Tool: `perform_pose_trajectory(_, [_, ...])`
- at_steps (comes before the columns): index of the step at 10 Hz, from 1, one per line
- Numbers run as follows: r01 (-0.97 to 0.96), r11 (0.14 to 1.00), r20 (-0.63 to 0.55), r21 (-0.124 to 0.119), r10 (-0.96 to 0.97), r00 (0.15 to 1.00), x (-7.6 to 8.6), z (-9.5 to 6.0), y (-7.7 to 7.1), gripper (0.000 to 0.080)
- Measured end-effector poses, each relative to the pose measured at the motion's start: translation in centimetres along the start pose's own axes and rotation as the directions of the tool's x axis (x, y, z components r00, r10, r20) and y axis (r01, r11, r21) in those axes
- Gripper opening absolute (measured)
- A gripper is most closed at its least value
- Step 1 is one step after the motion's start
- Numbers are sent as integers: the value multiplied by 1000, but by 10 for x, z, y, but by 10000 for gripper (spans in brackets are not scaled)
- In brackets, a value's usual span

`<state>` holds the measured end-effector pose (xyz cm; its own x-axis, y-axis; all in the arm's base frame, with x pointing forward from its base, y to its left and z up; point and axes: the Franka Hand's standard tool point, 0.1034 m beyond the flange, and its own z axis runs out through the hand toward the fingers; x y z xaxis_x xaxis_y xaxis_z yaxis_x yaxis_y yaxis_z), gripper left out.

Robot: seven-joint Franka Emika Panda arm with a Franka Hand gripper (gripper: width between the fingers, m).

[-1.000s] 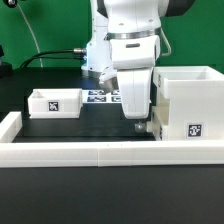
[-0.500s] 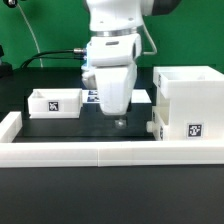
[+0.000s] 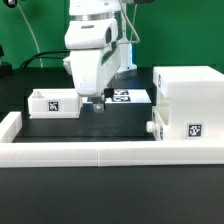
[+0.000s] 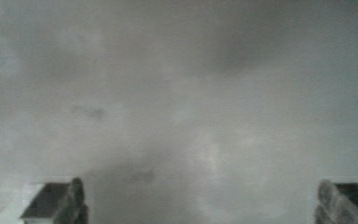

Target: Assemble drawer

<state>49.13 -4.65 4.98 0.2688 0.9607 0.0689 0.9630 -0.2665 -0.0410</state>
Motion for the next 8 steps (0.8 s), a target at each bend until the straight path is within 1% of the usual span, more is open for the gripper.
perform_pose_trajectory(1, [-14,1000,5,-3,14,1000,-7,-7,-6,649])
perform_pose_trajectory(2, [-29,1000,9,6,29,1000,-11,-13,-8,649])
perform_pose_trajectory(6, [-80,997,8,7,80,997,-11,-11,-8,649])
perform_pose_trajectory(7, [-171,985,5,-3,171,985,-13,-10,-8,649])
perform_pose_trajectory(8, [-241,970,4,-19,241,970,-25,-7,-15,649])
